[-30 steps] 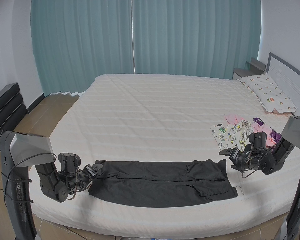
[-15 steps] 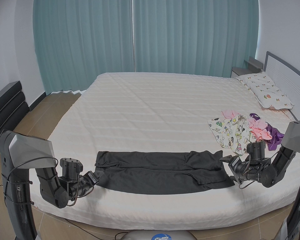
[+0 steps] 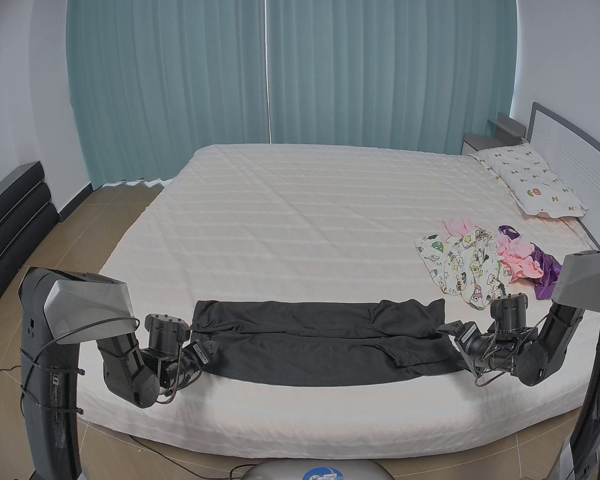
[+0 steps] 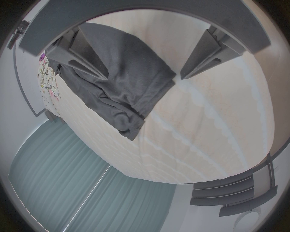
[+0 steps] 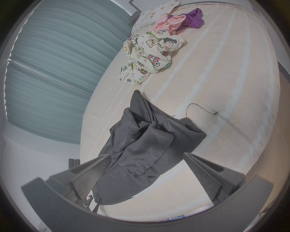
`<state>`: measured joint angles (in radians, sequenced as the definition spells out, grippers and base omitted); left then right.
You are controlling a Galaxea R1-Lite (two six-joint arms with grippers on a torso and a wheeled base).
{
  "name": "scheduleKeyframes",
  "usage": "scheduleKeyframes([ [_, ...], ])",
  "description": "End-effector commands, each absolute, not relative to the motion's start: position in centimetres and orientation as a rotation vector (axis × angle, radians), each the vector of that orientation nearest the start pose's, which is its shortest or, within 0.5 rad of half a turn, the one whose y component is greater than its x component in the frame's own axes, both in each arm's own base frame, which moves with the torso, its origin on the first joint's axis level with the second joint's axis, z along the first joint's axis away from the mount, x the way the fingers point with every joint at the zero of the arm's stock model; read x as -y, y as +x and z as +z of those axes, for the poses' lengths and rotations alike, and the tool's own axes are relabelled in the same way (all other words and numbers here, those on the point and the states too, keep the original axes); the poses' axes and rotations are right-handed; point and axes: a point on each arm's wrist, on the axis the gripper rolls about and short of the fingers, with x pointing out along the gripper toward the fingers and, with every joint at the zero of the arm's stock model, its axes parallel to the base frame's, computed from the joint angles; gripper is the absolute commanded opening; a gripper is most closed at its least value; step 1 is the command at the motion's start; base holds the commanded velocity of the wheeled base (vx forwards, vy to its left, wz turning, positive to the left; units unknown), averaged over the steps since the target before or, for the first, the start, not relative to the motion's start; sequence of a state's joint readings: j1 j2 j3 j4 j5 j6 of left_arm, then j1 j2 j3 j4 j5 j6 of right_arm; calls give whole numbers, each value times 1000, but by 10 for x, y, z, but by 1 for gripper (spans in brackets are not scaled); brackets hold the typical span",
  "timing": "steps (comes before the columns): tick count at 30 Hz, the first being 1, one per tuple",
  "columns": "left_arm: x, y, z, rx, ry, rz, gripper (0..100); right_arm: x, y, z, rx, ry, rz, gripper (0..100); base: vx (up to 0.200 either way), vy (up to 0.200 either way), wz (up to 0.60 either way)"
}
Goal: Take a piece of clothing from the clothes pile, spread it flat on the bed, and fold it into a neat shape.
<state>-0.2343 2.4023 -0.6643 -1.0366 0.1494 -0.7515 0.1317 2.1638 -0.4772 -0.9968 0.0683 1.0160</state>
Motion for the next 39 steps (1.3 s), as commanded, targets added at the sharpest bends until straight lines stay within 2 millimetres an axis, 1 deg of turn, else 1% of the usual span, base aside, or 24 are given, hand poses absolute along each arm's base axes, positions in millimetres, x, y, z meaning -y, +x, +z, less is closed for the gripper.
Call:
scheduleKeyframes([
  [1,79,341,-50,-690,-584,183,100,-41,295,-5,-750,936,-188,100,0,0,0],
  [2,79,341,-50,-693,-581,189,0,-42,293,-6,-756,924,-193,100,0,0,0],
  [8,75,331,-53,-724,-576,210,0,-42,284,-18,-792,842,-236,100,0,0,0],
  [9,75,331,-53,-724,-576,210,0,-42,284,-18,-792,842,-236,100,0,0,0],
  [12,69,331,-51,-718,-590,228,0,-45,281,-28,-822,806,-259,100,0,0,0],
  [16,67,331,-49,-712,-595,233,0,-48,281,-33,-838,798,-259,100,0,0,0],
  [20,67,331,-50,-715,-594,233,0,-52,286,-39,-844,793,-253,100,0,0,0],
  [23,67,331,-50,-715,-596,233,0,-53,293,-38,-823,802,-245,100,0,0,0],
  [25,67,331,-50,-715,-596,233,0,-54,296,-40,-819,801,-245,100,0,0,0],
  [30,67,331,-50,-712,-597,232,0,-59,310,-44,-779,799,-255,100,0,0,0],
  [33,67,331,-50,-714,-597,233,0,-61,312,-46,-773,792,-262,100,0,0,0],
  [34,67,331,-49,-712,-598,232,0,-61,312,-47,-774,791,-262,0,0,0,0],
  [37,67,331,-50,-715,-598,231,0,-63,317,-48,-759,788,-265,0,0,0,0],
  [39,67,331,-51,-717,-597,232,0,-62,316,-46,-750,780,-282,0,0,0,0],
])
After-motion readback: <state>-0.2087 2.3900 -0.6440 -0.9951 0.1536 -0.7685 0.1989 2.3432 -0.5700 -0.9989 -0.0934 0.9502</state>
